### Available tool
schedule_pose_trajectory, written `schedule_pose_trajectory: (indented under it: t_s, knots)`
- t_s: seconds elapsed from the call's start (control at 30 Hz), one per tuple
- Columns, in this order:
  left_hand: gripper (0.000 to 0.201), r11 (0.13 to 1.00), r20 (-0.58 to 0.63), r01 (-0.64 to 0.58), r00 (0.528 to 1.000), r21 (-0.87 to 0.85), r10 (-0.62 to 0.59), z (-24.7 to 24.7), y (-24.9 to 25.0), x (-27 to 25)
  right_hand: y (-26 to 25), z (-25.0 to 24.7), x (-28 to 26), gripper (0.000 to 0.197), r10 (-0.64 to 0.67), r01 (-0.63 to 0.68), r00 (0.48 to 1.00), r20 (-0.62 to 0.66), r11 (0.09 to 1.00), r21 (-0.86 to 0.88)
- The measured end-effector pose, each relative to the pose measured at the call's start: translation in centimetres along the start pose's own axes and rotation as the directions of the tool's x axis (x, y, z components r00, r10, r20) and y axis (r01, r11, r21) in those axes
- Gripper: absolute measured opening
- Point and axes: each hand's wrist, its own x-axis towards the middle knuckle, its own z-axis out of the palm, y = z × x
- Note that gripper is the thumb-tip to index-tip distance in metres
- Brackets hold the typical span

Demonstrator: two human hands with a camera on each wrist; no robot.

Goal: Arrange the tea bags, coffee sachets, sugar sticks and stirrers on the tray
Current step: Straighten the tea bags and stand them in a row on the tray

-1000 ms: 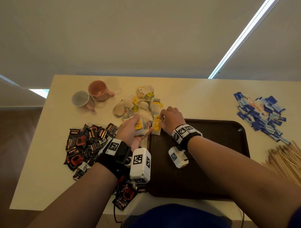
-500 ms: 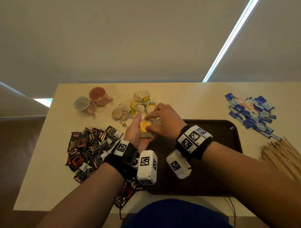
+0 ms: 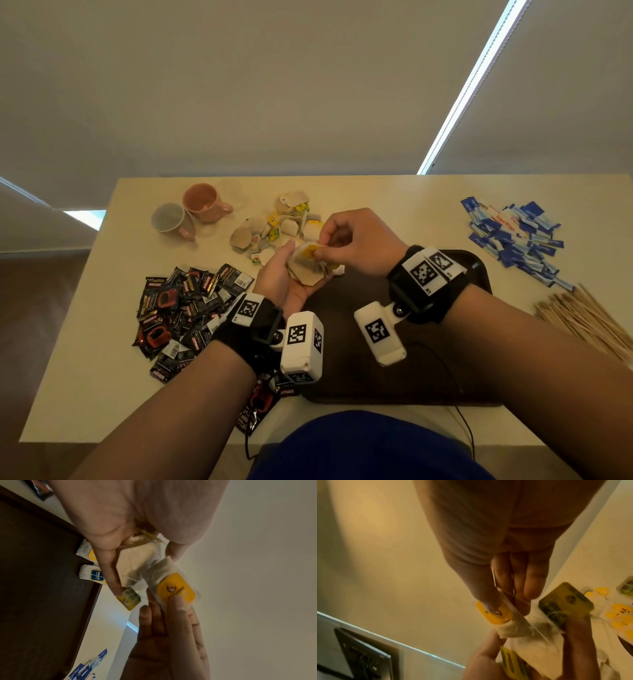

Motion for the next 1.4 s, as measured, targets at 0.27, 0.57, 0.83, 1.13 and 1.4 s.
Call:
schedule_pose_trajectory:
  t_s: [0.27,0.57,0.83,1.13,1.4]
  knots:
    - [0.035,0.999,-0.088,0.015,0.996,-0.052,-0.019,-1.9,0.8,1.0,0.7,-2.5,1.0,0.014,0.201,-0.191,0.979,-0.015,0.948,0.255]
    - [0.036,0.997,-0.165,-0.076,0.983,0.008,0.077,-3.3,2.0,1.9,2.5,-1.0,2.3,0.015,0.202,-0.200,0.979,0.012,0.955,0.221]
    - [0.041,0.986,-0.174,-0.163,0.971,0.024,0.165,-3.3,3.7,2.1,5.1,0.0,2.1,0.016,0.305,-0.272,0.951,-0.056,0.907,0.323]
    - [0.040,0.983,-0.194,-0.182,0.964,0.021,0.183,-3.6,4.0,1.5,6.4,-0.3,2.5,0.004,0.212,-0.190,0.951,-0.224,0.975,0.116]
    - [0.036,0.965,-0.138,-0.258,0.955,0.039,0.261,-2.2,5.0,0.4,7.4,0.6,1.6,0.028,0.197,-0.206,0.978,-0.068,0.962,-0.181]
